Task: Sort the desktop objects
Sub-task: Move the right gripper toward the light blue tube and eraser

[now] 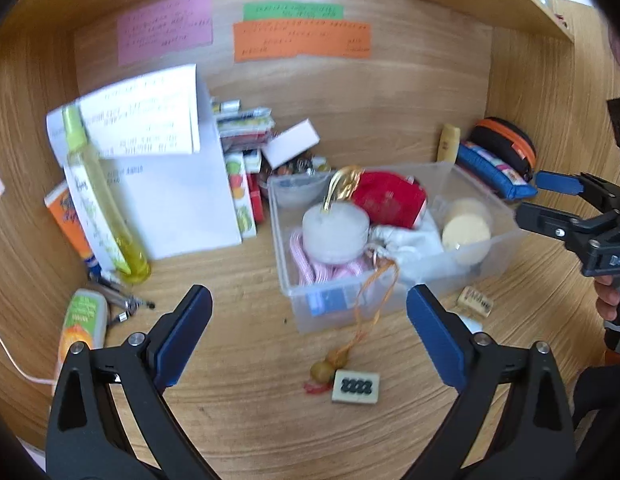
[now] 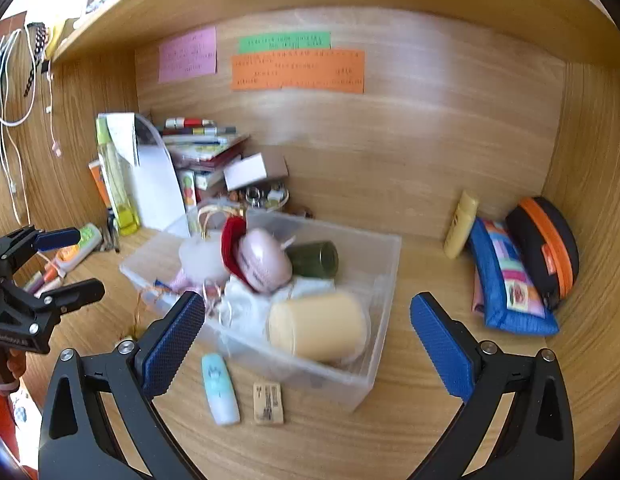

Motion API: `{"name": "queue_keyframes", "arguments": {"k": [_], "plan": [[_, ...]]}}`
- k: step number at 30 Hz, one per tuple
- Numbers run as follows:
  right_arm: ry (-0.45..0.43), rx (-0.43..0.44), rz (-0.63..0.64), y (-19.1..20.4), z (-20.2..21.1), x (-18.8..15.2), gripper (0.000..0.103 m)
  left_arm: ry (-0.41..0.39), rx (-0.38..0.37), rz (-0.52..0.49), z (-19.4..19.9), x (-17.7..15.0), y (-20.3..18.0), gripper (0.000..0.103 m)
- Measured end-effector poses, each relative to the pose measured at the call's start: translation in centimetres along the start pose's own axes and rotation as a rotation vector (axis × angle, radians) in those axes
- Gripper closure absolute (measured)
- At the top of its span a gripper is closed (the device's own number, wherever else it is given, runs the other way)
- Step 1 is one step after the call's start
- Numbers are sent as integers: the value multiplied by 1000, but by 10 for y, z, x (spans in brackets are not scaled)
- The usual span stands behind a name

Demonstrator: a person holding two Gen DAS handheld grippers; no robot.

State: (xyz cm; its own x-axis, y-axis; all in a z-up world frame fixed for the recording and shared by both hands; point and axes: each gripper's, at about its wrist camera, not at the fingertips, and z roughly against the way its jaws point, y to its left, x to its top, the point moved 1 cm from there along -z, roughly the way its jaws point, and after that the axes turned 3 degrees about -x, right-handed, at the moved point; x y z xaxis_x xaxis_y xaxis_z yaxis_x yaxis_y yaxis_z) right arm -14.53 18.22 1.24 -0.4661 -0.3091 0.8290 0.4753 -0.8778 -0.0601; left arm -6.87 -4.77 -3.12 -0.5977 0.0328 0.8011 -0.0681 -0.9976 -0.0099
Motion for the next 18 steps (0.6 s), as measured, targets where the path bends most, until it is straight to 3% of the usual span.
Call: {"name": "queue_keyframes", "arguments": {"k": [7,18], "plan": [[60,-9,29,5,-5,-26,1,109,-15,44,-27,-25,11,4],[173,21,91,11,-22,-59,2,169,-10,30,-42,-42,22,4]]}}
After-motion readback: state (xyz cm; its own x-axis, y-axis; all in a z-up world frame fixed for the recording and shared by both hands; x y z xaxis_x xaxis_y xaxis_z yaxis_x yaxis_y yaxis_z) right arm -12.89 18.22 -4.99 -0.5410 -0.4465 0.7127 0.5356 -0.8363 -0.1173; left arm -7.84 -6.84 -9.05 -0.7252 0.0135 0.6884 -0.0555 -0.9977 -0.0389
